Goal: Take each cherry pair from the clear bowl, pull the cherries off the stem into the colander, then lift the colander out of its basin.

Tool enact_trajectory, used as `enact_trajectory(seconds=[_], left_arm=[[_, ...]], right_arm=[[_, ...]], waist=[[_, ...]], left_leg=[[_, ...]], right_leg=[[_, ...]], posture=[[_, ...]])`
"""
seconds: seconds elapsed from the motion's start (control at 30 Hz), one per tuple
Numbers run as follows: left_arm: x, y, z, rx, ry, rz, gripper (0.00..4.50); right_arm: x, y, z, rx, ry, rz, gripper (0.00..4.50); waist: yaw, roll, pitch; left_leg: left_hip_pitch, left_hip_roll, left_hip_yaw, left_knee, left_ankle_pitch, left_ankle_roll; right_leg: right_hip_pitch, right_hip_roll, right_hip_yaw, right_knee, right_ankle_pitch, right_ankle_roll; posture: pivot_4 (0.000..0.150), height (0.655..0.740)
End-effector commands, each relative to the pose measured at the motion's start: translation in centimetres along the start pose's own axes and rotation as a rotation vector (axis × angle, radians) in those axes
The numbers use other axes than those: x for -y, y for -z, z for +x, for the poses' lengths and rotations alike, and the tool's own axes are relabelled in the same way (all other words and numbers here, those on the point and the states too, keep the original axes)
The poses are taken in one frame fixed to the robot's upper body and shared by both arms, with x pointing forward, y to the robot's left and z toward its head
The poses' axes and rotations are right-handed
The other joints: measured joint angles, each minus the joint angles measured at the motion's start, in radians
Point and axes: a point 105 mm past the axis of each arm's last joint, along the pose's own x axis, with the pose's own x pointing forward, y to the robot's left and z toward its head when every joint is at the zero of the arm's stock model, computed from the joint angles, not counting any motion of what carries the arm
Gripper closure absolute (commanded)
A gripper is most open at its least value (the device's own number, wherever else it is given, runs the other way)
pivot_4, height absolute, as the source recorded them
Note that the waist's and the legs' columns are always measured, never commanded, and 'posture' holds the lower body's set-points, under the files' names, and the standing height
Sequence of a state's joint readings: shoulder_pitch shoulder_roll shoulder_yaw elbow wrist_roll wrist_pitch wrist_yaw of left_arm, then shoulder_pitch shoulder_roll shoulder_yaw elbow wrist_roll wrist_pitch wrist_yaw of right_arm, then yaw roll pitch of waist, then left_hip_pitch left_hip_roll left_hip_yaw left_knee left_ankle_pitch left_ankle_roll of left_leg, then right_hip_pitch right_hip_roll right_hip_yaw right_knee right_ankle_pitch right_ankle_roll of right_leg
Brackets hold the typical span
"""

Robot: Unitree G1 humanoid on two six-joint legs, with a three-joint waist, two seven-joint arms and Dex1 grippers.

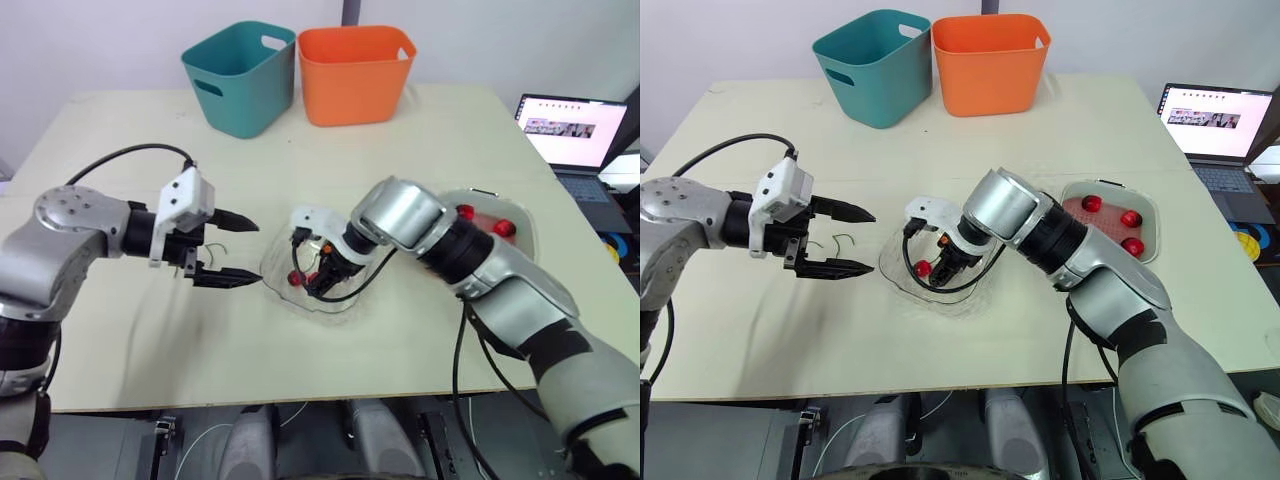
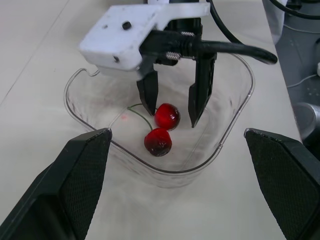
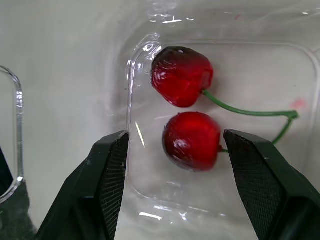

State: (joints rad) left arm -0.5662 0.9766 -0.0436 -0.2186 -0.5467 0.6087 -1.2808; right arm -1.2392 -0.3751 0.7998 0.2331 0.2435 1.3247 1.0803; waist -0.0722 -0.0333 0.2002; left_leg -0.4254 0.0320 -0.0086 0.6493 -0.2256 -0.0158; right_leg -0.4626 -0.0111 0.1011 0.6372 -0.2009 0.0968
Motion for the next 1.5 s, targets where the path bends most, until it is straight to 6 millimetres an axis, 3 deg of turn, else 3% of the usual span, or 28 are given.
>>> enact_trajectory(seconds=[0.03, 0.1, 0.23, 0.3, 0.5, 0.73, 0.83, 0.9, 1.1, 1.5], left_arm=[[-0.1, -1.4, -0.6, 0.028, -0.024, 0.057, 0.0], [-0.1, -1.5, -0.6, 0.031, -0.027, 0.056, 0.0], [-0.1, -1.7, -0.5, 0.037, -0.03, 0.055, 0.0], [-0.2, -1.8, -0.5, 0.039, -0.031, 0.055, 0.0], [-1.0, -2.4, -0.7, 0.073, -0.053, 0.037, 0.0], [-2.7, -3.8, -2.2, 0.16, -0.102, -0.014, 0.0], [-3.8, -5.0, -2.5, 0.233, -0.117, -0.025, 0.0], [-4.6, -6.8, -2.2, 0.313, -0.113, -0.022, 0.0], [-5.3, -9.8, -1.0, 0.43, -0.039, -0.021, 0.0], [-6.0, -10.6, 0.9, 0.463, 0.04, -0.063, 0.0]], right_arm=[[0.1, -1.2, -0.7, 0.019, 0.035, -0.079, 1.4], [0.2, -1.1, -0.6, 0.013, 0.049, -0.11, 1.76], [0.1, -1.0, -0.5, 0.003, 0.065, -0.177, 3.12], [0.2, -0.9, -0.6, -0.001, 0.074, -0.207, 3.34], [0.4, -2.1, -3.3, 0.079, 0.151, -0.346, 3.35], [-1.7, -1.8, -8.5, 0.212, 0.174, -0.505, 3.35], [-2.4, -2.3, -10.8, 0.313, 0.285, -0.67, 3.35], [-3.9, -2.9, -12.5, 0.413, 0.387, -0.907, 3.35], [-3.9, -3.9, -13.7, 0.488, 0.57, -1.04, 3.35], [-2.8, -4.3, -13.9, 0.455, 0.723, -1.088, 3.35]], waist=[[0.0, 0.0, 0.0], [0.0, 0.0, 0.0], [0.0, 0.0, 0.0], [0.0, 0.0, 0.0], [0.002, 0.0, 0.0], [0.003, 0.0, 0.0], [0.003, 0.0, 0.0], [0.011, 0.0, 0.0], [0.002, 0.0, 0.0], [0.005, 0.0, 0.0]], left_leg=[[0.0, 0.0, 0.0, 0.0, 0.0, 0.0], [0.0, 0.0, 0.0, 0.0, 0.0, 0.0], [0.0, 0.0, 0.0, 0.0, 0.0, 0.0], [0.0, 0.0, 0.0, 0.0, 0.0, 0.0], [0.0, 0.0, 0.0, 0.0, 0.0, 0.0], [0.0, 0.0, 0.0, 0.0, 0.0, 0.0], [0.0, 0.0, 0.0, 0.0, 0.0, 0.0], [0.0, 0.0, -0.001, 0.0, 0.0, 0.0], [0.0, 0.0, 0.0, 0.001, 0.0, 0.0], [0.0, -0.001, 0.0, 0.001, 0.0, 0.0]], right_leg=[[0.0, 0.0, 0.0, 0.0, 0.0, 0.0], [0.0, 0.0, 0.0, 0.0, 0.0, 0.0], [0.0, 0.0, 0.0, 0.0, 0.0, 0.0], [0.0, 0.0, 0.0, 0.0, 0.0, 0.0], [0.0, 0.0, 0.0, 0.0, 0.0, 0.0], [0.0, 0.0, 0.0, 0.0, 0.0, 0.001], [0.0, 0.0, 0.0, -0.001, -0.001, 0.001], [0.001, 0.0, -0.001, -0.001, -0.001, 0.001], [0.002, 0.0, 0.0, -0.001, 0.0, 0.002], [0.001, 0.0, 0.0, 0.0, -0.001, 0.001]], posture=[[0.15, 0.74], [0.15, 0.74], [0.15, 0.74], [0.15, 0.74], [0.15, 0.74], [0.15, 0.74], [0.15, 0.74], [0.15, 0.74], [0.15, 0.74], [0.15, 0.74]])
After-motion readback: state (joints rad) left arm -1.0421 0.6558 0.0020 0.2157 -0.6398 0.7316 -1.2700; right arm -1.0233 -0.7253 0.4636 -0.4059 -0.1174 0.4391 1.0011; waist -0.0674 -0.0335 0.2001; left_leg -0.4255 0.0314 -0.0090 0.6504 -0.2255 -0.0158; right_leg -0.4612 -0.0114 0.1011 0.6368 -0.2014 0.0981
